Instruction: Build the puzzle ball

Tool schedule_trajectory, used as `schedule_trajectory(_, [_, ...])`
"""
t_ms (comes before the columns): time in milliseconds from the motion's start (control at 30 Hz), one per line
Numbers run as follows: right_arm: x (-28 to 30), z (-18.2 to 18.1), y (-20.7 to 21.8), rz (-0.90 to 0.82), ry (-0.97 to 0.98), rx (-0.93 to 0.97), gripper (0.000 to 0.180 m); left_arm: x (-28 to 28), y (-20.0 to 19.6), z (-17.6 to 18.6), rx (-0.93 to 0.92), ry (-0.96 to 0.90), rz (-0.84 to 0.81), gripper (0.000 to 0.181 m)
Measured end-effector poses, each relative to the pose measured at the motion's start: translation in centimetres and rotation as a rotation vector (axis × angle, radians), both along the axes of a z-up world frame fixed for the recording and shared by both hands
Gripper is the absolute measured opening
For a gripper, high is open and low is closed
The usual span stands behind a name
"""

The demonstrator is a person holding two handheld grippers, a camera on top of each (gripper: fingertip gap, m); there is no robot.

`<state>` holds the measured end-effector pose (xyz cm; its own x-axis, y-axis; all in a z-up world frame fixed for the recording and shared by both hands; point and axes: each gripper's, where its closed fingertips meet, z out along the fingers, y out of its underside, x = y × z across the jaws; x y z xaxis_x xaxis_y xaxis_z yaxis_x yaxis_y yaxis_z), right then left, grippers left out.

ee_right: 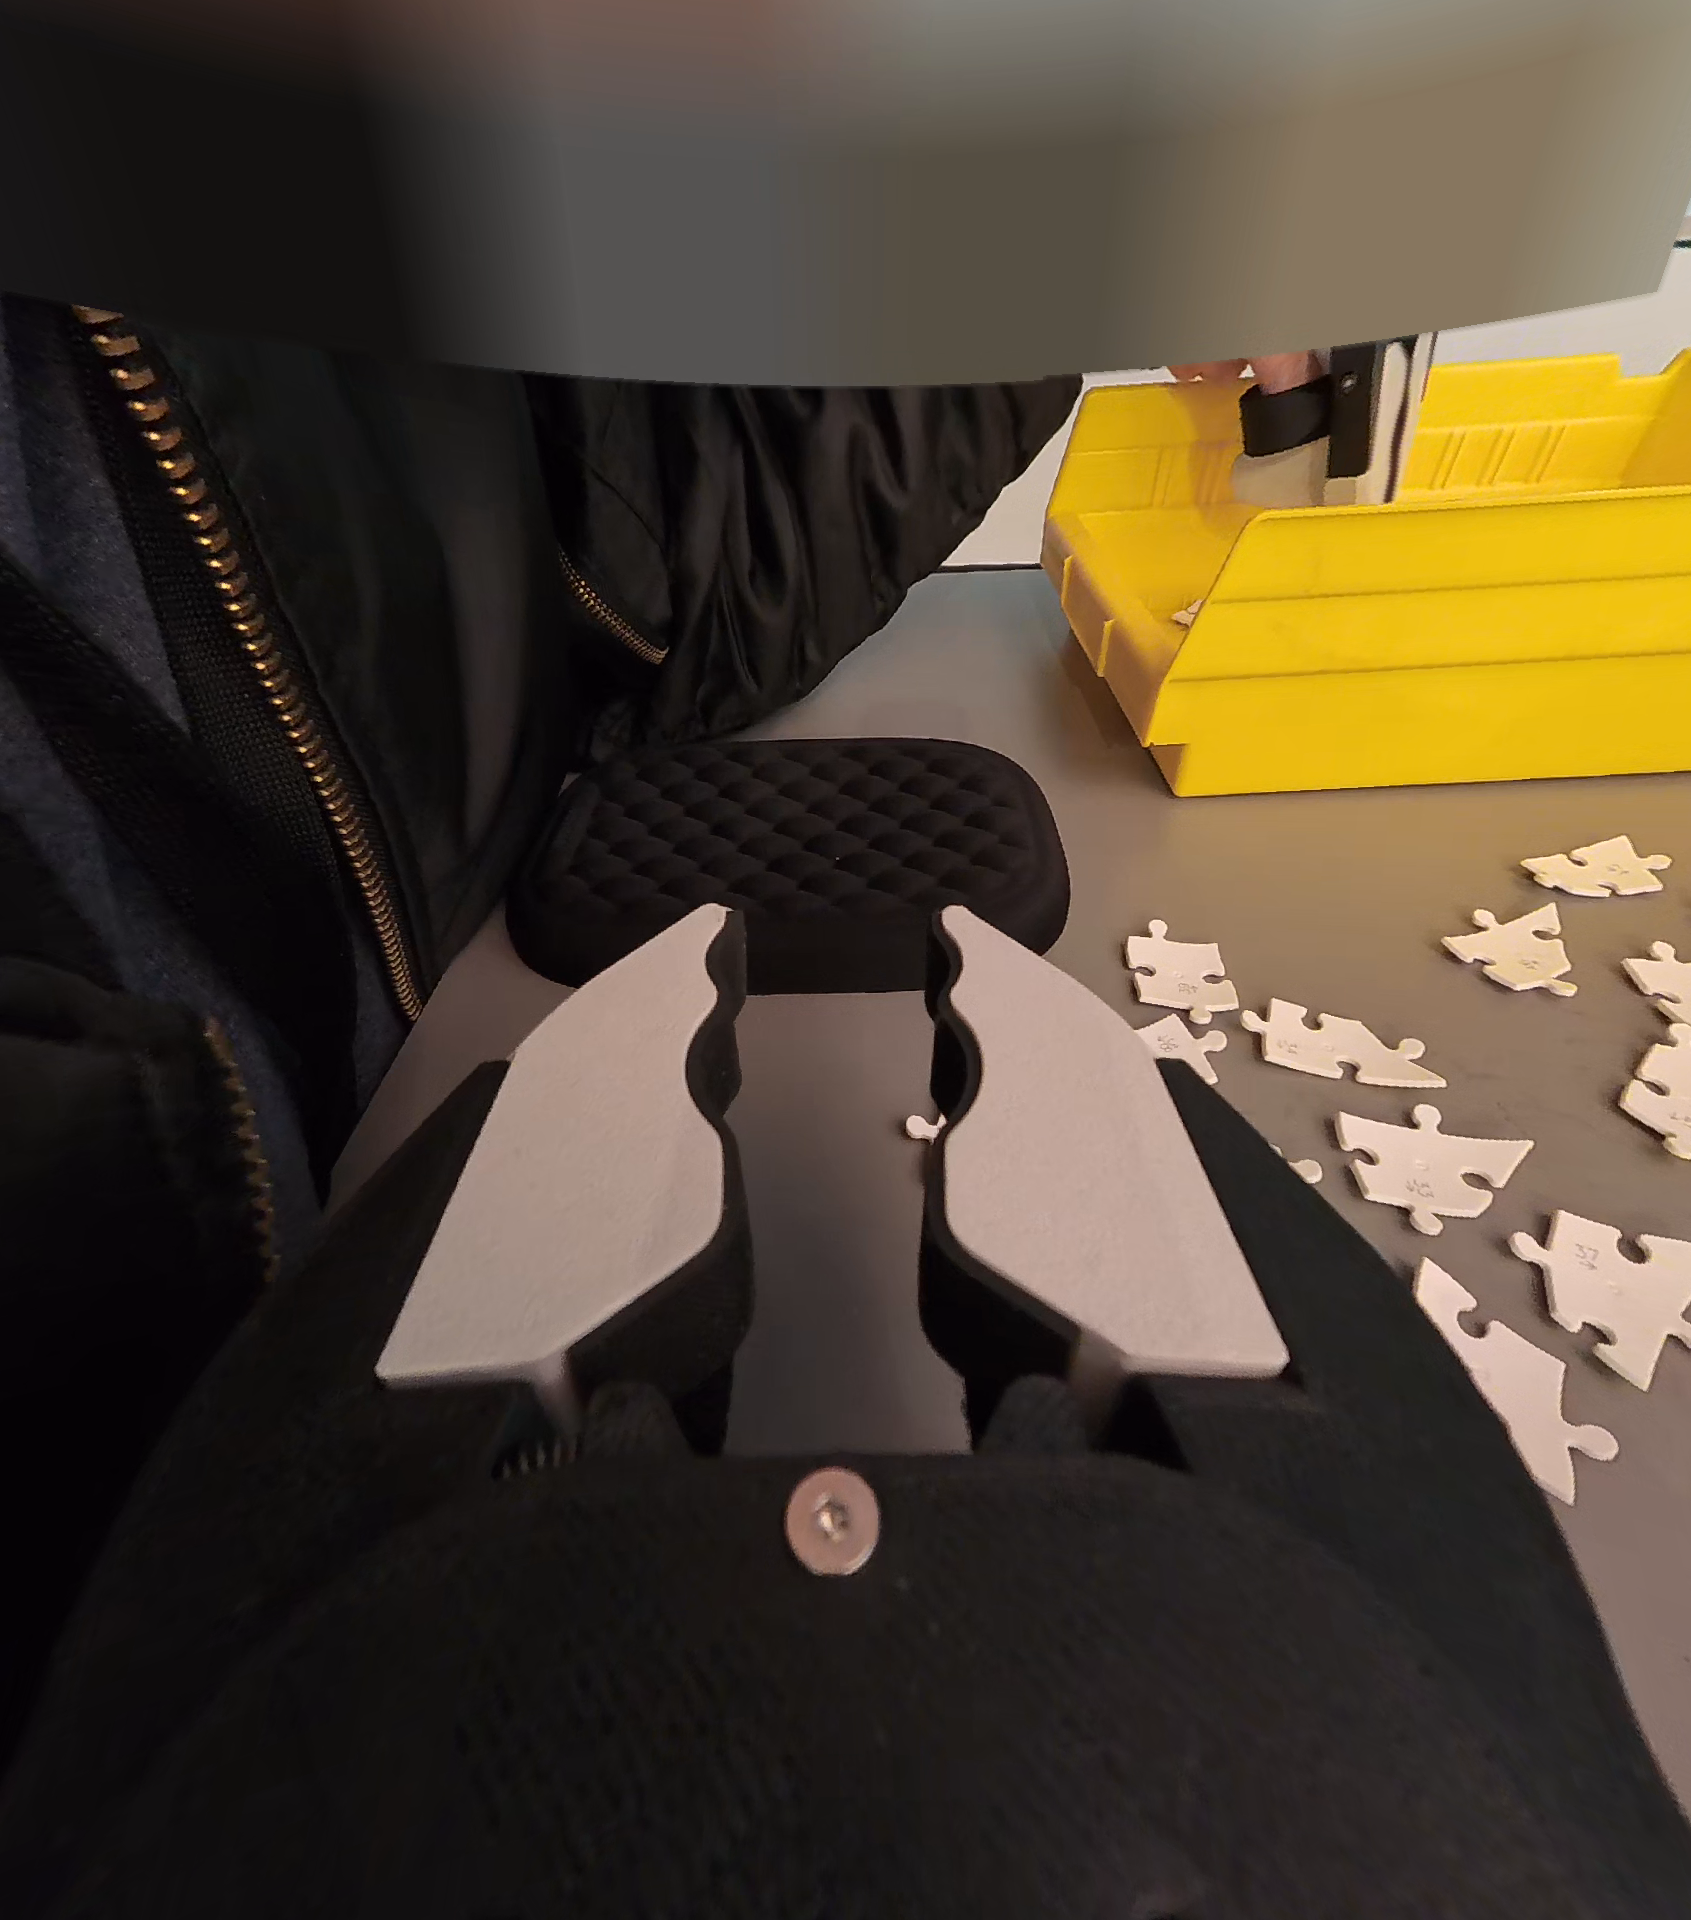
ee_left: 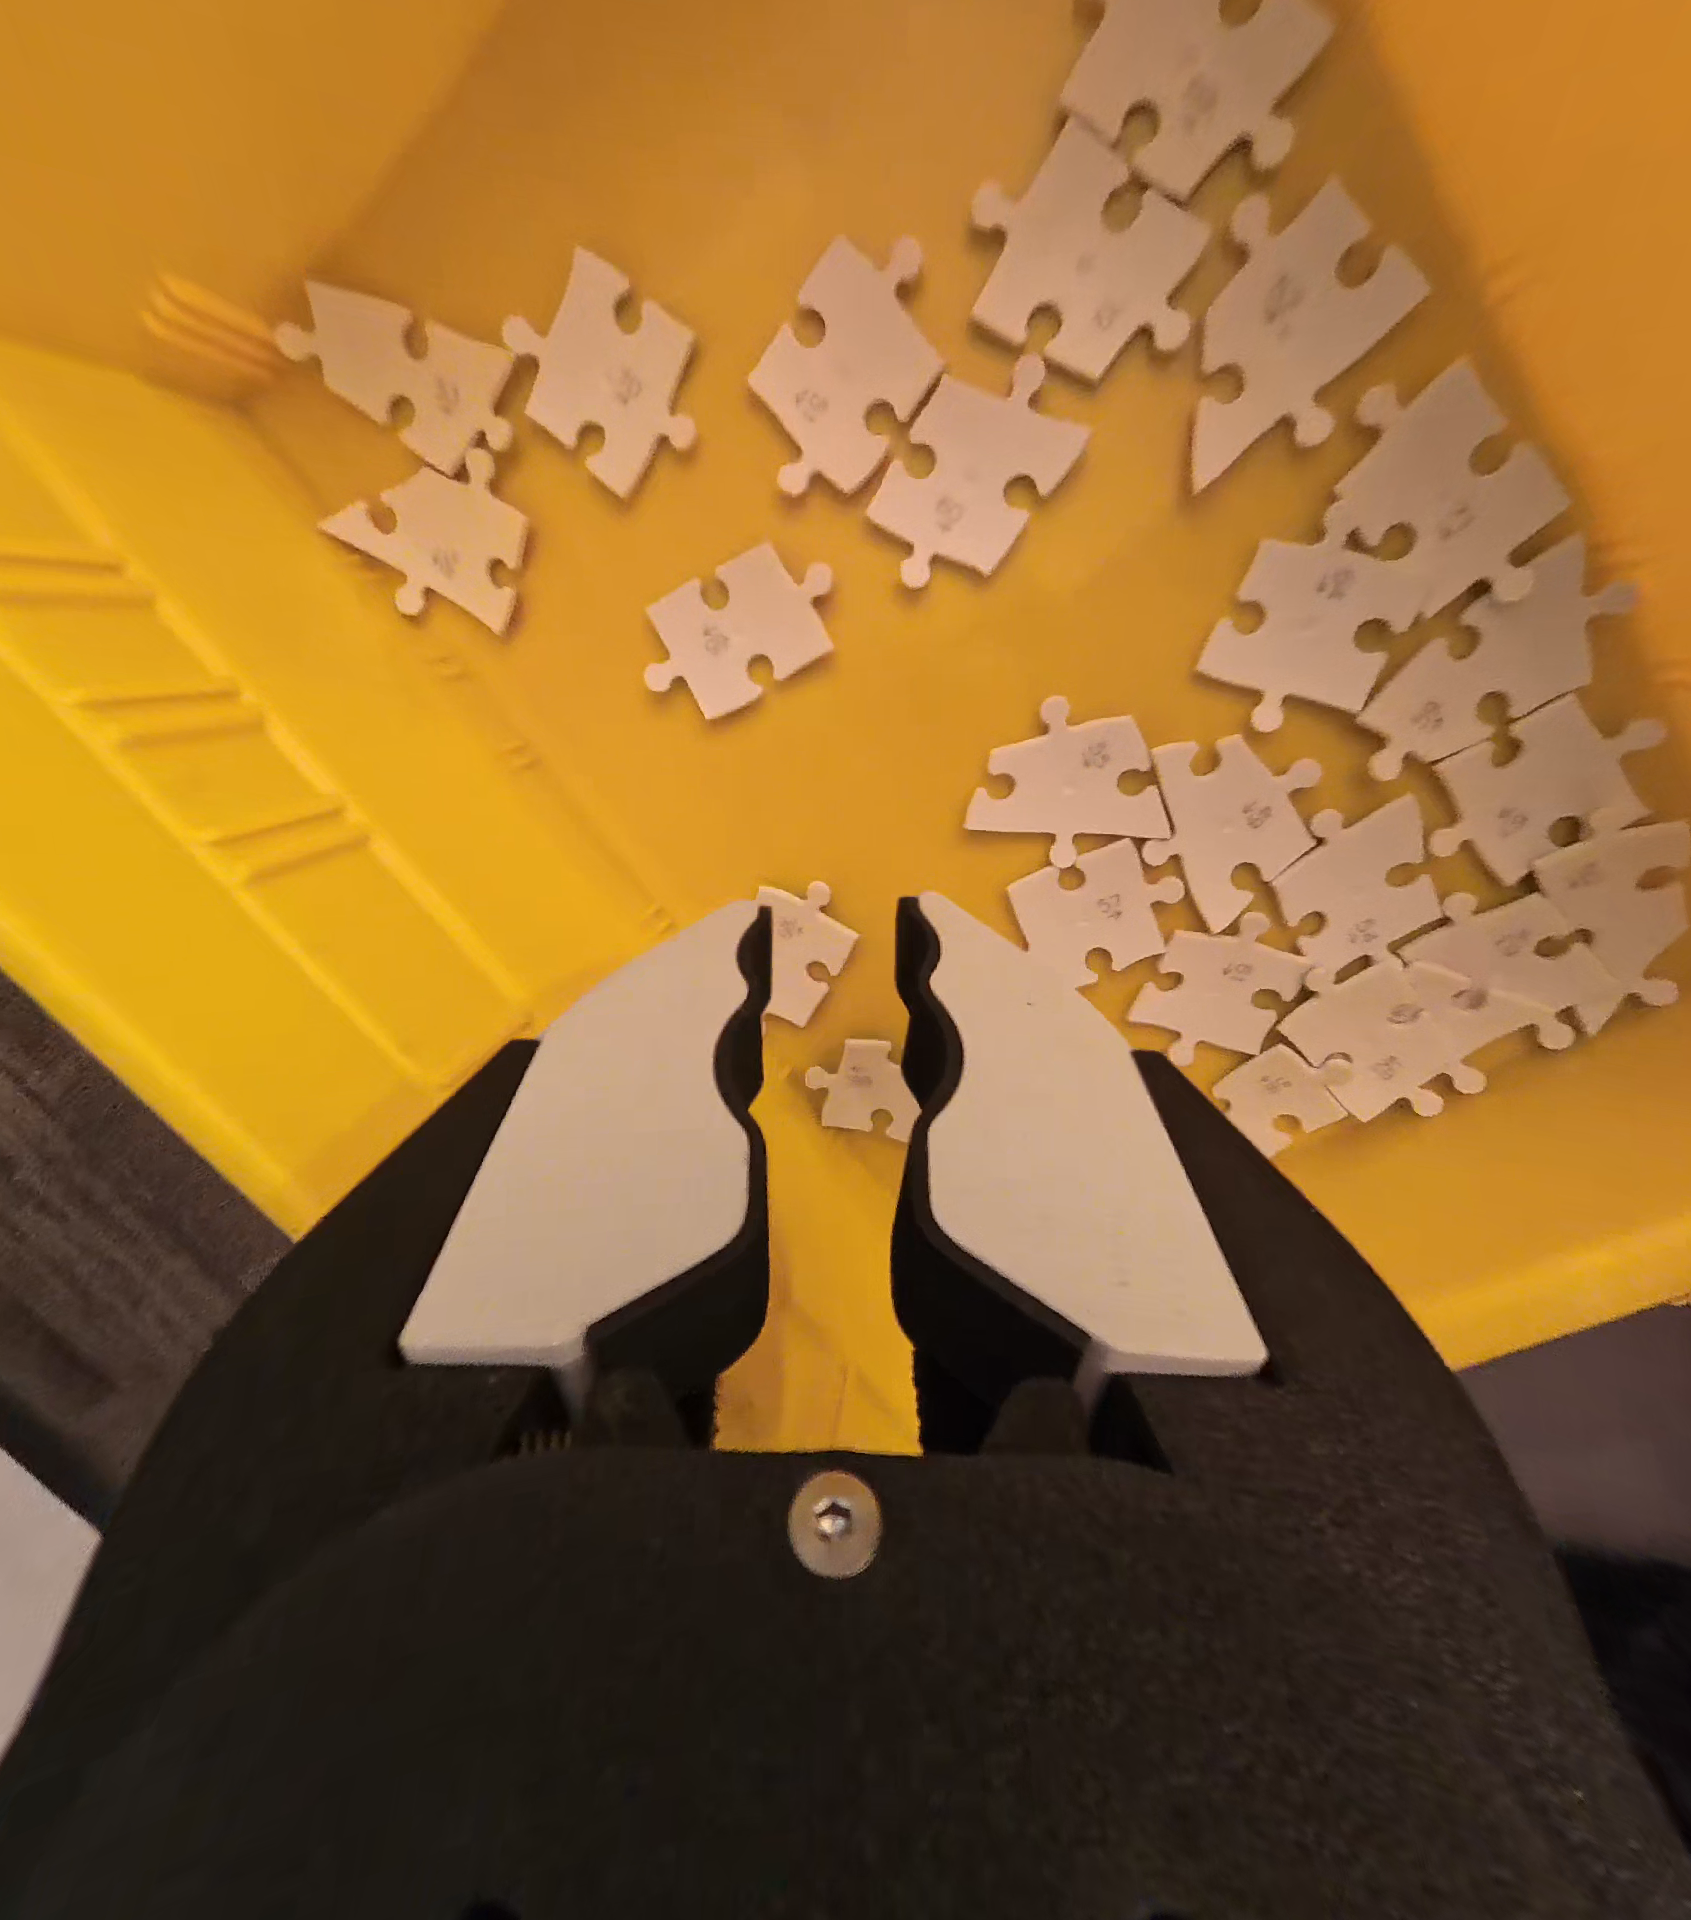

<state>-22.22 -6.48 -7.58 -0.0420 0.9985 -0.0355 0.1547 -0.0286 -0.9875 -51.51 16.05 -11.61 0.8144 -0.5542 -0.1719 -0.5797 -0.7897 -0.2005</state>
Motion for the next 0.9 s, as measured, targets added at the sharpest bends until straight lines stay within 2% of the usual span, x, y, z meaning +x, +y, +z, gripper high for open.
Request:
schedule_trajectory(100, [0.0, 0.0, 0.0, 0.002, -0.001, 0.0, 0.034, 0.6, 0.1, 0.0, -0.015, -0.064, 0.058, 0.022])
schedule_trajectory(367, [0.0, 0.0, -0.1, 0.004, -0.002, 0.0, 0.034, -0.2, 1.1, 0.2, -0.05, -0.222, 0.427, 0.017])
schedule_trajectory(467, [0.0, 0.0, -0.1, 0.004, -0.001, 0.001, 0.034, -0.4, 0.6, -0.4, -0.094, -0.196, 0.476, 0.019])
schedule_trajectory(700, [0.0, 0.0, -0.2, 0.01, -0.004, 0.003, 0.034, -0.5, 0.3, -1.7, -0.13, -0.066, 0.523, 0.036])
schedule_trajectory(900, [0.0, 0.0, -0.3, 0.014, -0.006, 0.003, 0.034, -0.9, 0.0, -2.3, -0.158, -0.072, 0.606, 0.035])
